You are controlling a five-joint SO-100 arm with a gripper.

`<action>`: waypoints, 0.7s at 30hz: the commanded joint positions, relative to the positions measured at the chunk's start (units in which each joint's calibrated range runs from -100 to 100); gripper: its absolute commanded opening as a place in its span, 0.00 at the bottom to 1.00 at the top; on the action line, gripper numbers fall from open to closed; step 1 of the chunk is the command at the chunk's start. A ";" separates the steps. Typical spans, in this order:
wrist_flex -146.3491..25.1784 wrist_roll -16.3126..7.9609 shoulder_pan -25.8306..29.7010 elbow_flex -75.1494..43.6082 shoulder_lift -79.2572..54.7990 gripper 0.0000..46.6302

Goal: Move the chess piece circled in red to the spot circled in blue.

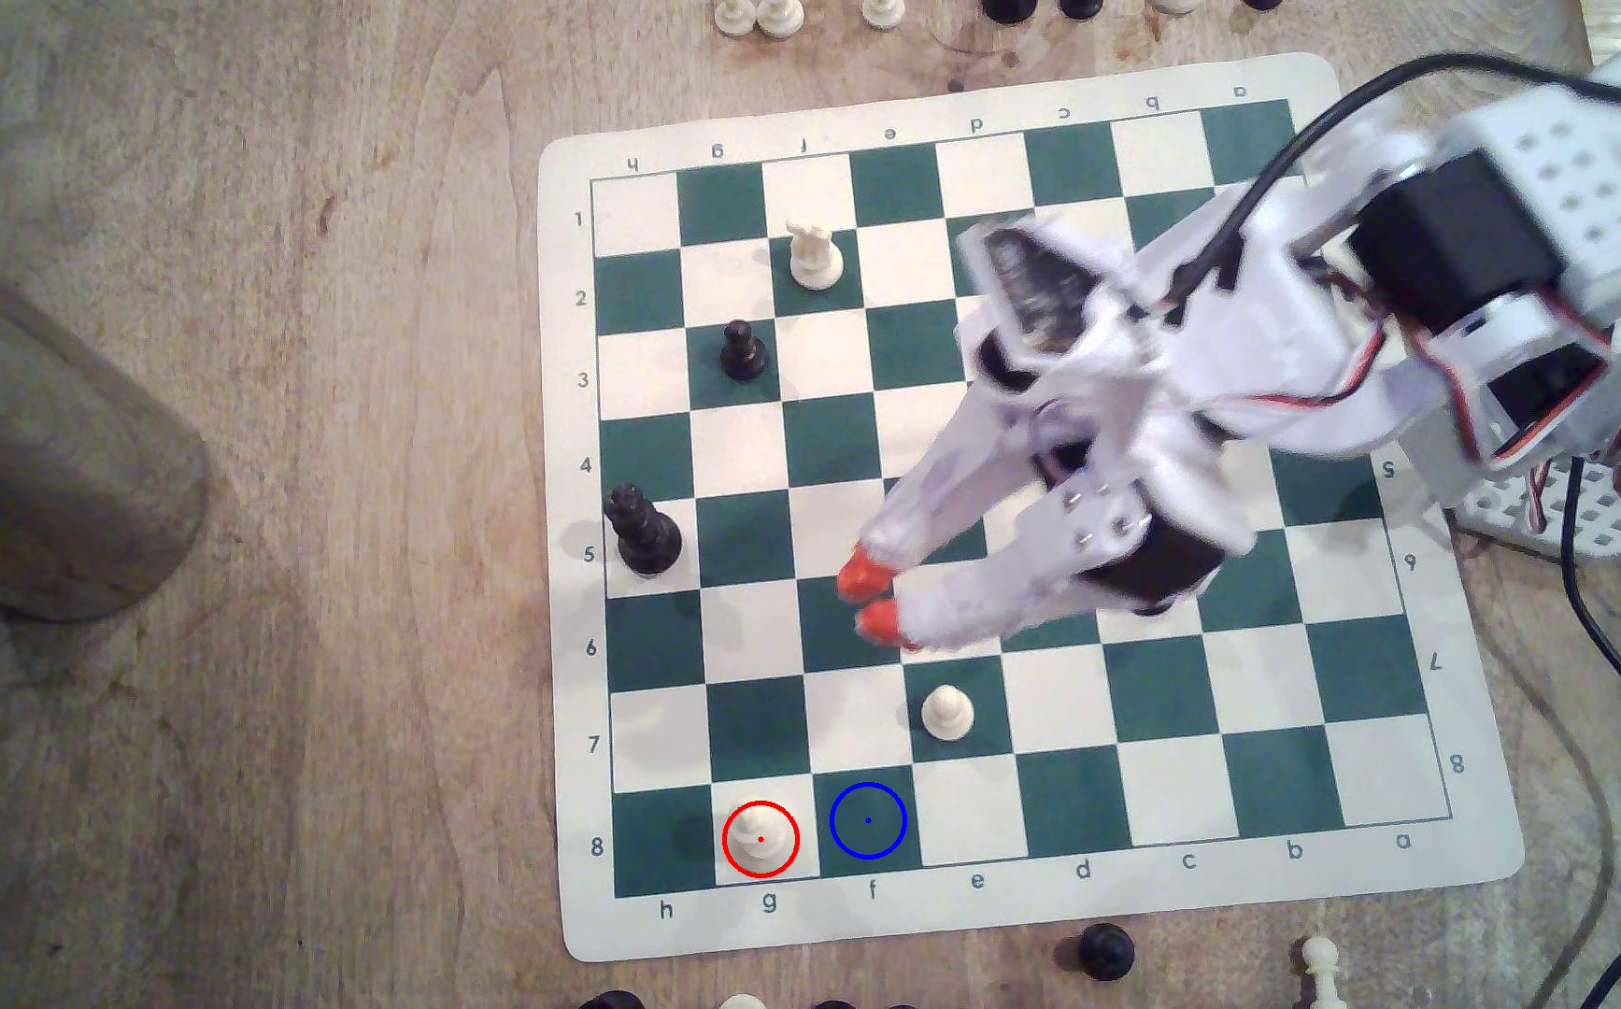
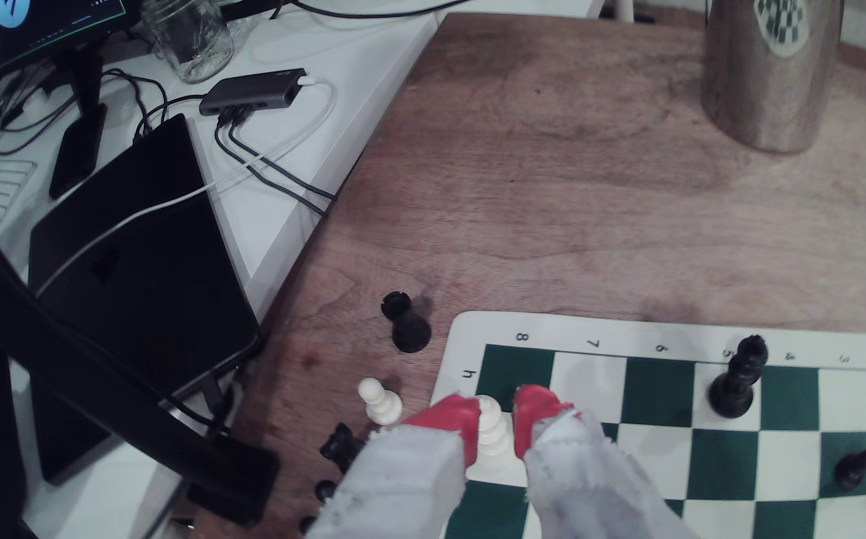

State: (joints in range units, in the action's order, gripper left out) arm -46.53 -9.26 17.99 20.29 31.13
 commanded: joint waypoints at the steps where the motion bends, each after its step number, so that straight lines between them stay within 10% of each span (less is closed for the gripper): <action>1: -1.30 -2.05 -0.75 -9.50 -5.41 0.13; 21: -6.70 -1.61 1.21 -28.90 -31.98 0.35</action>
State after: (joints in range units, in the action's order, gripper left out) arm -52.19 -11.01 18.66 -0.14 -0.29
